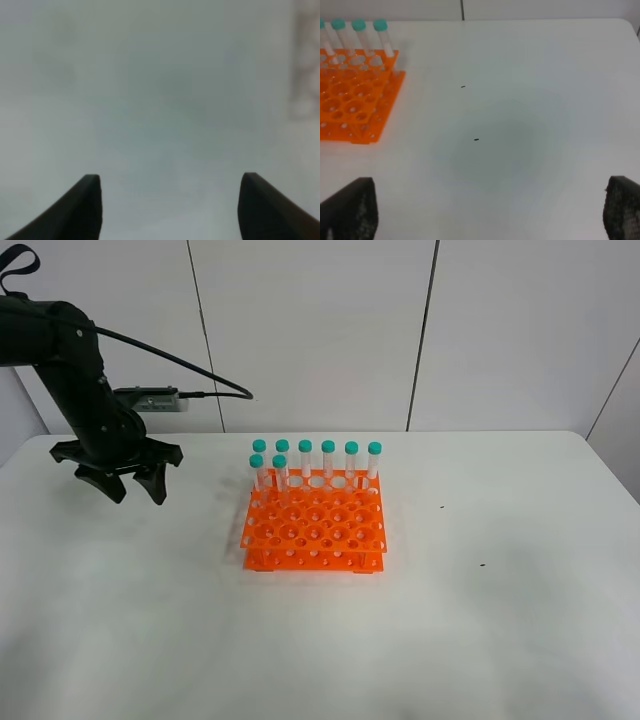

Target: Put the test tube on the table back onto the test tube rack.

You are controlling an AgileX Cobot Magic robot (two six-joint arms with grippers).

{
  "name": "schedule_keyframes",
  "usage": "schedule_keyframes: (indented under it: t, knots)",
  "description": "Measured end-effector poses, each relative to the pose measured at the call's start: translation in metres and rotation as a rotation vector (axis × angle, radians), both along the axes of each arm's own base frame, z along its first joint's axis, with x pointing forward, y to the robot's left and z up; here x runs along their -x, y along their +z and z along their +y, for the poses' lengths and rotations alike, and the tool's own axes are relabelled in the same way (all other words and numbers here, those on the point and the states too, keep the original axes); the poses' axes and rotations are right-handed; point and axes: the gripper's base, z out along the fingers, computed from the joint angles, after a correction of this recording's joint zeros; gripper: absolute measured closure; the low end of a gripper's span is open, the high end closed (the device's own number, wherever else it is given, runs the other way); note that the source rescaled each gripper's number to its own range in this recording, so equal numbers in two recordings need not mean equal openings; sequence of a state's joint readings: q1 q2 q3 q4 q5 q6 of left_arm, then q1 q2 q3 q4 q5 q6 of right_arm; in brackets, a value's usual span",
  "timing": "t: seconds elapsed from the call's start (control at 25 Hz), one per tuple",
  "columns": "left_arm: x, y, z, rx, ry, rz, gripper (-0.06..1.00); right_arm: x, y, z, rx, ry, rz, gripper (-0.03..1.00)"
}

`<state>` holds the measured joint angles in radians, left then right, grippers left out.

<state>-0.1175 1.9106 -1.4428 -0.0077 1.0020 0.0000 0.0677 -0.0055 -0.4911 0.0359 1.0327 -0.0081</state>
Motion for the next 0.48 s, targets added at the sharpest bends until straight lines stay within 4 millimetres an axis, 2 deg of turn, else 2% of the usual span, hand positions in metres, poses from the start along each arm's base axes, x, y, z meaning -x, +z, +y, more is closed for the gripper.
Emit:
schedule_keyframes:
  t: [0.2, 0.32, 0.48]
  knots:
    - [0.008, -0.001, 0.029, -0.007, 0.07, 0.116, 0.11, 0.0, 0.0, 0.0, 0.0, 0.0, 0.0, -0.03]
    - [0.02, -0.005, 0.033, -0.012, 0.078, 0.201, 0.11, 0.0, 0.0, 0.0, 0.0, 0.0, 0.0, -0.03]
    - [0.038, -0.005, 0.033, -0.013, 0.078, 0.228, 0.11, 0.0, 0.0, 0.0, 0.0, 0.0, 0.0, -0.03]
